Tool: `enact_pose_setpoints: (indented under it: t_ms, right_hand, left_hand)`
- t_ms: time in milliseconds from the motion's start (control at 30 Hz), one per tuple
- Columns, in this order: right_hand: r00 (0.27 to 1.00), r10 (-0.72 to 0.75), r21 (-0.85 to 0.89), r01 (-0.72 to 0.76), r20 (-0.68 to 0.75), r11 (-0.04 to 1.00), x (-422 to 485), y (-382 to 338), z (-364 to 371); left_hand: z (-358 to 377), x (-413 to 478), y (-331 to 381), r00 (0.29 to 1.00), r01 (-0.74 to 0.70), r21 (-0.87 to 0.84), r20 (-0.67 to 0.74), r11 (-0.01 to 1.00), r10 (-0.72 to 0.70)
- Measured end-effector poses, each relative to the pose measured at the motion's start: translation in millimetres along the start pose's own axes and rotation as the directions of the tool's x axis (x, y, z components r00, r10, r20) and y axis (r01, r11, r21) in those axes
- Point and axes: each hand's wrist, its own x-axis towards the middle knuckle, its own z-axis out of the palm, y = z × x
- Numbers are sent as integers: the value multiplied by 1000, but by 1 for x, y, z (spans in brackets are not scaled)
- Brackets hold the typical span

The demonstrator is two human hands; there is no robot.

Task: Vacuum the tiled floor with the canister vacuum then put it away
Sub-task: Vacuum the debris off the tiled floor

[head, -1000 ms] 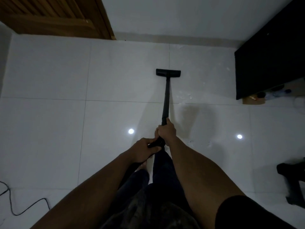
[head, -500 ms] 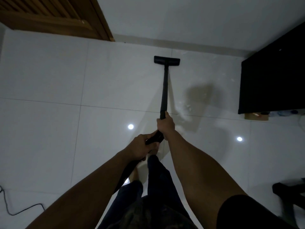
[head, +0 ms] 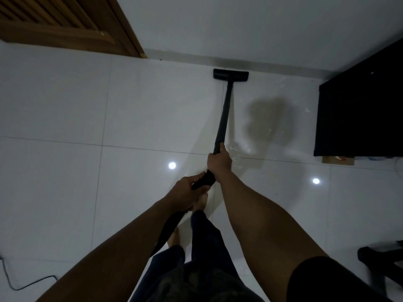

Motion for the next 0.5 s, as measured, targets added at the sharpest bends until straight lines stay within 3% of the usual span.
enact_pose_setpoints:
  t_ms: [267,500]
  right_hand:
    - [999,-21,23,20,31,1000,7,-26,-5]
    - [999,-52,36,52,-2,998,-30,11,18]
  left_hand:
    - [-17,1,17,998,-45,-50,-37,998,43]
    - [-9,-37,-17,1000,-29,6,-2,1000,29]
